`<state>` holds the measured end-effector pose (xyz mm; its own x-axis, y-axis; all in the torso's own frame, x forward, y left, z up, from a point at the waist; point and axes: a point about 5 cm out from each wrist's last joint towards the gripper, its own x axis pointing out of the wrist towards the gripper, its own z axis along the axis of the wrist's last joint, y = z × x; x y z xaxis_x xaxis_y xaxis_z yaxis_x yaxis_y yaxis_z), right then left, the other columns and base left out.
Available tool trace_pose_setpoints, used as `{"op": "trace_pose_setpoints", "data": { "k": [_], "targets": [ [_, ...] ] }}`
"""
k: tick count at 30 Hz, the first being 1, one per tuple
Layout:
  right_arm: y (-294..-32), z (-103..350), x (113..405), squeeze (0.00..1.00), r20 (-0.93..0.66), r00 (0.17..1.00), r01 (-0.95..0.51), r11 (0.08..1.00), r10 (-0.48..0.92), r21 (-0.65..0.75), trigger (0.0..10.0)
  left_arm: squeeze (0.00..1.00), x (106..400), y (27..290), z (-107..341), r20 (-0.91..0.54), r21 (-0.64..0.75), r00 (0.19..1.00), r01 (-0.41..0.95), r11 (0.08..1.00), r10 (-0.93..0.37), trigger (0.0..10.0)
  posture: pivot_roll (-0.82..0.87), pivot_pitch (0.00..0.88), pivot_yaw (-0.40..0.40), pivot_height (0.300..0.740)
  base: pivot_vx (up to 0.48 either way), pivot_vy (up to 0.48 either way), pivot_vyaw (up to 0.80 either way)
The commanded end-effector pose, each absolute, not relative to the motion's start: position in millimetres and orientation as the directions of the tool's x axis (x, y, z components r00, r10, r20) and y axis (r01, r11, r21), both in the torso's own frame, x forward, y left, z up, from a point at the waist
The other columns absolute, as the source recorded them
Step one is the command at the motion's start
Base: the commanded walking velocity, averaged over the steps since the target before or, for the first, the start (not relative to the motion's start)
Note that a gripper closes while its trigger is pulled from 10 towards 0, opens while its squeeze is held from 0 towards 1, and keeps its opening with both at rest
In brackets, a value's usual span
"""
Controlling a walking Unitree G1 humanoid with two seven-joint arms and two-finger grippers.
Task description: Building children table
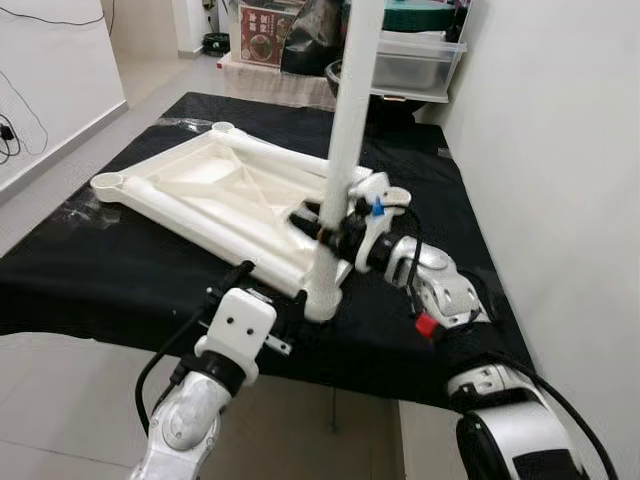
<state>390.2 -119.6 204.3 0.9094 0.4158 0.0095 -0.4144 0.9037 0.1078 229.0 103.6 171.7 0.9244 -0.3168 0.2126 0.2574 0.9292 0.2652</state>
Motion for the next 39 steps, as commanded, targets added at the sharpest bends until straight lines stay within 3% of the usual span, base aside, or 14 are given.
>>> {"op": "trace_pose_setpoints", "data": {
  "k": [1,2,5,12,13,15,16,20,21,27,29,34,35,39],
  "targets": [
    [-136,194,393,0.0,-0.061,0.955,-0.278,0.949,0.29,0.151,0.0,0.0,229,104,169,0.199,0.274,0.927,0.259,0.926,-0.318,10.0,0.11,0.045,-0.111,0.74,0.0,0.0,0.0],
    [-149,188,392,0.0,-0.1,0.989,-0.092,0.981,0.11,0.17,0.0,0.0,229,103,168,0.198,0.275,0.926,0.261,0.925,-0.32,10.0,0.11,0.046,-0.112,0.74,0.0,0.0,0.0],
    [-162,179,381,0.0,-0.14,0.979,0.173,0.97,-0.15,0.169,0.0,0.0,229,103,168,0.198,0.275,0.926,0.264,0.925,-0.323,10.0,0.11,0.05,-0.11,0.74,0.0,0.0,0.0],
    [-153,172,367,0.0,-0.139,0.944,0.321,0.932,-0.3,0.17,0.0,0.0,229,102,168,0.198,0.273,0.926,0.263,0.925,-0.321,10.0,0.11,0.052,-0.111,0.74,0.0,0.0,0.0],
    [-143,175,370,0.0,-0.12,0.957,0.285,0.935,-0.265,0.209,10.0,0.0,229,102,168,0.197,0.274,0.926,0.263,0.925,-0.321,10.0,0.11,0.051,-0.113,0.74,0.0,0.0,0.0],
    [-137,177,371,0.0,-0.106,0.965,0.258,0.936,-0.239,0.237,10.0,0.0,229,102,168,0.196,0.274,0.927,0.263,0.925,-0.321,10.0,0.11,0.051,-0.113,0.74,0.0,0.0,0.0],
    [-130,184,373,1.0,-0.068,0.974,0.225,0.943,-0.215,0.245,10.0,0.0,228,102,167,0.195,0.273,0.927,0.262,0.926,-0.32,10.0,0.11,0.047,-0.113,0.74,0.0,0.0,0.0],
    [-119,201,376,1.0,0.025,0.988,0.141,0.955,-0.153,0.259,10.0,0.0,227,101,166,0.191,0.272,0.927,0.266,0.925,-0.323,10.0,0.11,0.037,-0.113,0.74,0.0,0.0,0.0],
    [-116,206,377,0.0,0.064,0.995,0.058,0.956,-0.08,0.288,10.0,0.0,227,101,166,0.192,0.271,0.927,0.267,0.925,-0.324,10.0,0.11,0.034,-0.114,0.74,0.0,0.0,0.0],
    [-114,216,380,0.0,0.188,0.924,-0.378,0.876,0.334,0.299,10.0,0.0,229,102,166,0.196,0.272,0.926,0.266,0.925,-0.324,10.0,0.11,0.03,-0.115,0.74,0.0,0.0,0.0],
    [-118,212,373,0.0,0.157,0.759,-0.651,0.734,0.632,0.192,10.0,0.0,229,101,167,0.199,0.273,0.924,0.267,0.924,-0.325,10.0,0.11,0.021,-0.115,0.74,0.0,0.0,0.0],
    [-122,207,362,0.0,0.09,0.578,-0.815,0.566,0.811,0.124,10.0,0.0,228,101,166,0.2,0.273,0.924,0.267,0.924,-0.326,10.0,0.11,0.015,-0.121,0.74,0.0,0.0,0.0],
    [-120,203,354,0.0,0.054,0.475,-0.878,0.469,0.878,0.097,10.0,0.0,228,101,167,0.201,0.273,0.924,0.266,0.924,-0.325,10.0,0.11,0.015,-0.121,0.74,0.0,0.0,0.0],
    [-117,200,347,0.0,0.031,0.387,-0.919,0.383,0.921,0.089,10.0,0.0,228,101,167,0.201,0.273,0.924,0.265,0.925,-0.325,10.0,0.12,0.017,-0.124,0.74,0.0,0.0,0.0]
  ]
}}
